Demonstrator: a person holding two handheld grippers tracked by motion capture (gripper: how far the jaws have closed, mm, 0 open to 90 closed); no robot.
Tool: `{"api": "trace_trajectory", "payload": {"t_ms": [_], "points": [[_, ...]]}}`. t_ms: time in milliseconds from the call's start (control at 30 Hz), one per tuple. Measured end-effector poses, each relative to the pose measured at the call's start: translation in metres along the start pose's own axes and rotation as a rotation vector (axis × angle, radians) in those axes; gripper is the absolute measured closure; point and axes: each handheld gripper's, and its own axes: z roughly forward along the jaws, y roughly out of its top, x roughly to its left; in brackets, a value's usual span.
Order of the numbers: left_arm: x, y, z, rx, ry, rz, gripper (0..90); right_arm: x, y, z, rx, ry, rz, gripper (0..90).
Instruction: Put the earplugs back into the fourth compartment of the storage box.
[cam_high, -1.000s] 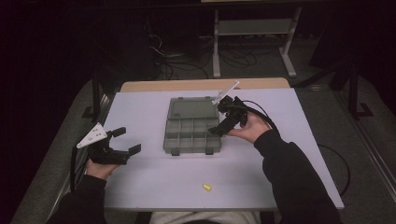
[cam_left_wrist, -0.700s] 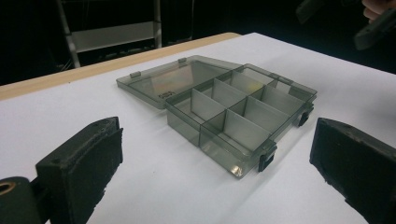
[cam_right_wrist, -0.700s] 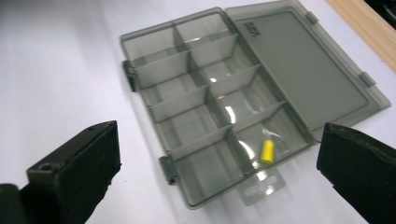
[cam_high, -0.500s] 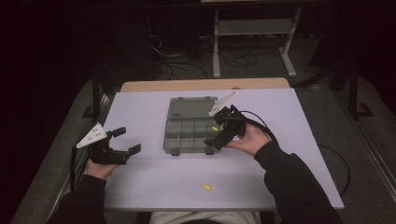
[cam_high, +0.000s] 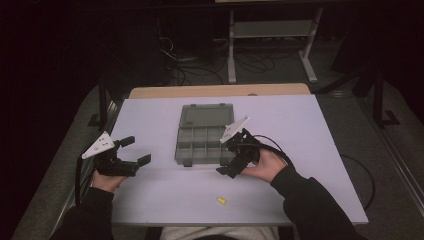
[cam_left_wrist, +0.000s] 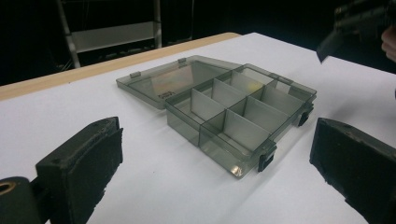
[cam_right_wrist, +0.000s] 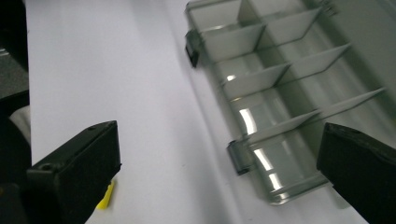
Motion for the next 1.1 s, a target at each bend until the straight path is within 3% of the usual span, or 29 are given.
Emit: {"api": "trace_trajectory", "payload": {"t_ms": [267,833,1000,1100], "points": [[0.0,0.0,0.0,-0.001,-0.002,0.001,2.2,0.015,-0.019,0.019,0.031,0.037,-0.002,0.0],[0.0,0.0,0.0,-0.001,-0.002,0.002,2.2,0.044,-0.041,0.033,0.079,0.078,-0.049,1.3],[0.0,0.0,0.0,-0.002,-0.003,0.001,2.2,0.048,-0.046,0.038,0.085,0.105,-0.063,13.1],[0.0,0.0,0.0,-0.002,-0.004,0.001,2.2,0.052,-0.048,0.041,0.098,0.117,-0.076,15.5]]}}
